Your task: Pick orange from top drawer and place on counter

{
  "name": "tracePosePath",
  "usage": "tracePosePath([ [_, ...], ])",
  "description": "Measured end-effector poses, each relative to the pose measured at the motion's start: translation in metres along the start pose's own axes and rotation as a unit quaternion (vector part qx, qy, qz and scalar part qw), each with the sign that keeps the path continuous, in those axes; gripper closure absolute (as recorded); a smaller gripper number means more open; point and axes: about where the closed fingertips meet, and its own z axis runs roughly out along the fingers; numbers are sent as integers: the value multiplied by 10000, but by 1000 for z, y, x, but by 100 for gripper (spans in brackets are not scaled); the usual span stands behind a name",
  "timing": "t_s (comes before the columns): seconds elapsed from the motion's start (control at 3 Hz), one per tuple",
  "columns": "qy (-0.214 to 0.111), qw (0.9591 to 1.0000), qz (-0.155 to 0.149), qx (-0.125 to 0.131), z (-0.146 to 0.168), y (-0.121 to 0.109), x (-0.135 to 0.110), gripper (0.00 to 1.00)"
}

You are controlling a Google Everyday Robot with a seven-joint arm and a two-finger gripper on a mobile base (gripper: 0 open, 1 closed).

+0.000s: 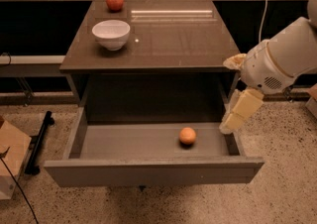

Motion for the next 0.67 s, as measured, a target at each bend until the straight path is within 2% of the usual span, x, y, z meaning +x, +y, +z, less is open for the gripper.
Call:
tracePosePath([
  [0.33, -174, 9998, 21, 12, 23, -3, -4, 0],
  [0.67, -485, 9987, 136, -6, 58, -3, 1, 0],
])
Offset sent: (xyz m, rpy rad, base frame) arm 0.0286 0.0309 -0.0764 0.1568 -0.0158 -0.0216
